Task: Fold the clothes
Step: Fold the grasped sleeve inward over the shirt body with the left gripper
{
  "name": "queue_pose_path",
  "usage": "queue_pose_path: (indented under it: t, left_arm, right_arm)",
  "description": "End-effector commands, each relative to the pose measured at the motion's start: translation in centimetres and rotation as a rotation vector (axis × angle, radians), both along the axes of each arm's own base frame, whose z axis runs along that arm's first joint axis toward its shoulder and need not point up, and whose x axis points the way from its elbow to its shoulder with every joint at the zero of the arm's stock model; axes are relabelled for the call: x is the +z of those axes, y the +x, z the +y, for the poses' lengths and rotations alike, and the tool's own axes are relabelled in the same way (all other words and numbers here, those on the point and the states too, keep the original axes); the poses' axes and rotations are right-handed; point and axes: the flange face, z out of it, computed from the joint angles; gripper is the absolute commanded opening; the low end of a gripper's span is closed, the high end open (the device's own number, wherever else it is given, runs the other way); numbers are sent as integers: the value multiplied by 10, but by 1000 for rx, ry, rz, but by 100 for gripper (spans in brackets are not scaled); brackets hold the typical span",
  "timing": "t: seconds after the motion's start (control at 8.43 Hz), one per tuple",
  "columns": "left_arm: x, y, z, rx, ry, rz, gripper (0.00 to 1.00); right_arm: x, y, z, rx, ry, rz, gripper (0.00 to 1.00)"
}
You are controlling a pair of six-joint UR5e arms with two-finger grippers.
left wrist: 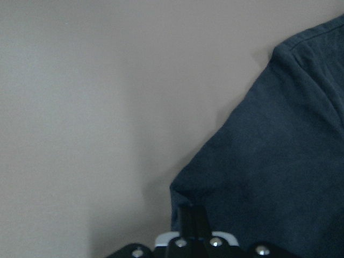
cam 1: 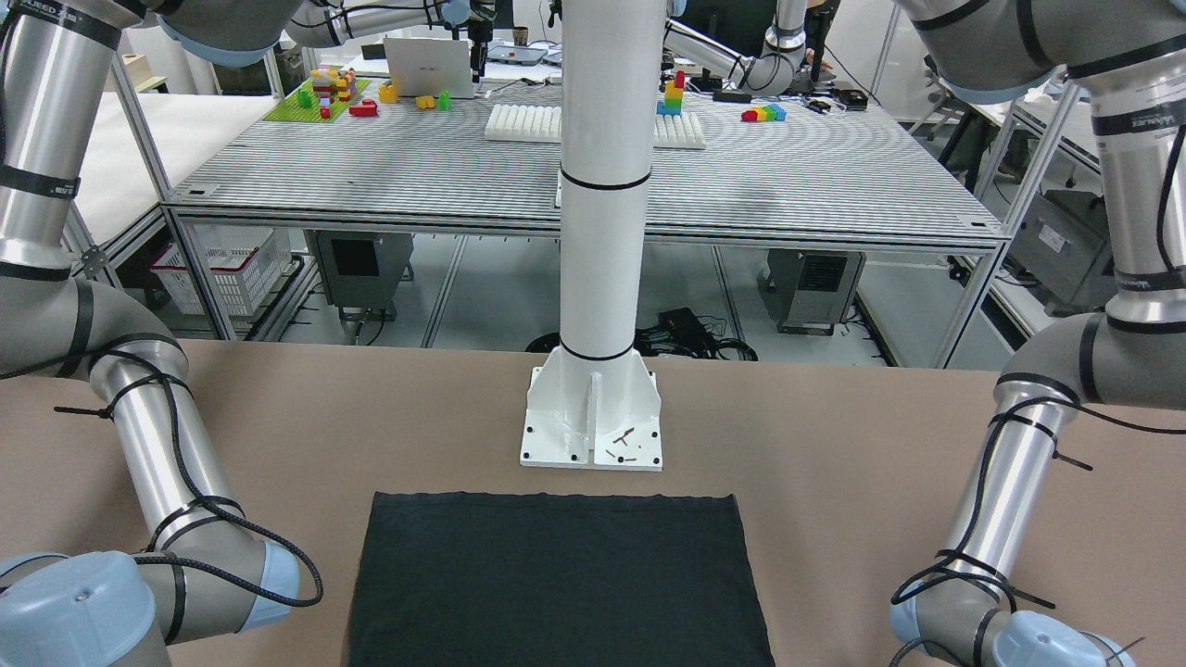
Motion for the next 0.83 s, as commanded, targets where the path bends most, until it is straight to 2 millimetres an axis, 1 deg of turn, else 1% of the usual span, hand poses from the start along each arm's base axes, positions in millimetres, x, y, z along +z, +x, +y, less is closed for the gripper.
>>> queue_pose_path:
  t: [0.0,0.12,0.24,0.36,0.47,0.59,0.71]
  left_arm:
    - [-80,-11,1,13,-49,-16,0]
    - [-133,-10,-3,5,-73,-28,0]
    - [-171,-5,-6,-5,-99,-28,0]
    - [-192,7,-9,-12,-127,-18,0]
    - [-211,37,-14,-18,-150,-12,0]
    - [-232,71,-22,-45,-143,-32,0]
    - [-250,98,-26,-63,-149,-34,0]
  right_arm:
    - [2,0,0,0,-2,1,94]
    - [3,0,0,0,-3,2,94]
    - [6,0,1,0,-7,4,94]
    - [10,1,1,0,-11,7,94]
    - [19,2,3,0,-15,9,94]
    - [26,4,6,1,-3,3,94]
    - [31,4,7,1,-4,3,94]
